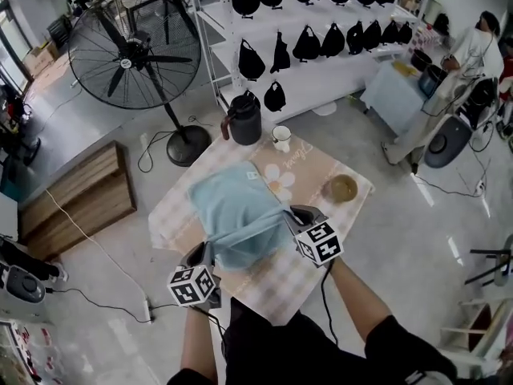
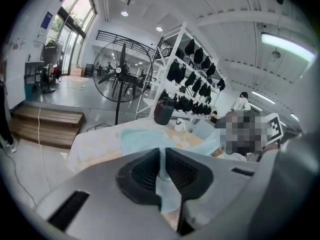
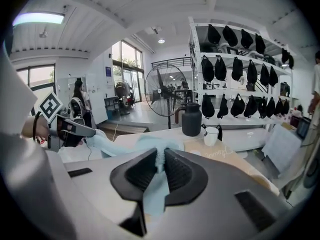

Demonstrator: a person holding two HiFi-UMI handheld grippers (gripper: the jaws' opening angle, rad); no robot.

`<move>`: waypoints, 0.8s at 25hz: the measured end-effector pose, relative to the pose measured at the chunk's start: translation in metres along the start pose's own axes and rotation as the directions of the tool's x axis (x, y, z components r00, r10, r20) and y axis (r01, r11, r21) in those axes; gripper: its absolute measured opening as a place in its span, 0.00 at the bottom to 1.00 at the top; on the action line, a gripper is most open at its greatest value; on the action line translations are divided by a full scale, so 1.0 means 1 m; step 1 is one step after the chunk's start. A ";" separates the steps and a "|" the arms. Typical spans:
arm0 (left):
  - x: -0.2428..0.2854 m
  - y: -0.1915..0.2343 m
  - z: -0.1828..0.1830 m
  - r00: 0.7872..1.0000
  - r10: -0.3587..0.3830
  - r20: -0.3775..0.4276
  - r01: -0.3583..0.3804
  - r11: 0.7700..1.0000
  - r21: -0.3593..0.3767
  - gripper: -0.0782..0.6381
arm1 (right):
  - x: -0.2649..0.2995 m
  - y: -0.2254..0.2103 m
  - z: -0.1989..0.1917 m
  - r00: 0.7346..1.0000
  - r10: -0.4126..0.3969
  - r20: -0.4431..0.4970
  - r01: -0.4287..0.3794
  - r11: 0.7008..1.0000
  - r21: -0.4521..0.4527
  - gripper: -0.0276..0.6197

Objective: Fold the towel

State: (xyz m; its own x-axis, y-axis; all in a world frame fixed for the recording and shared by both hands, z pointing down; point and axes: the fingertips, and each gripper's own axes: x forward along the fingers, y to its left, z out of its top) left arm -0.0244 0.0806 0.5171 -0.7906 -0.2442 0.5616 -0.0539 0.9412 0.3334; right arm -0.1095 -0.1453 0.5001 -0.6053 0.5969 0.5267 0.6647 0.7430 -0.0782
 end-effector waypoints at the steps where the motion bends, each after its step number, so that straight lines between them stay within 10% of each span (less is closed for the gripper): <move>1: 0.007 0.006 0.006 1.000 -0.013 -0.007 0.013 1.000 -0.003 0.16 | 0.009 -0.002 0.005 1.000 -0.015 -0.001 0.015 1.000 0.008 0.10; 20: 0.147 0.093 0.058 0.969 -0.204 -0.142 0.194 0.978 -0.080 0.16 | 0.142 -0.053 0.048 0.978 -0.195 -0.077 0.201 0.976 0.085 0.10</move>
State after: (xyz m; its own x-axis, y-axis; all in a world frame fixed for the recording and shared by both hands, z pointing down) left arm -0.1815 0.1462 0.5868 -0.6684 -0.4612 0.5835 -0.1573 0.8544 0.4952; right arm -0.2514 -0.0856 0.5384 -0.6879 0.4155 0.5951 0.4897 0.8709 -0.0419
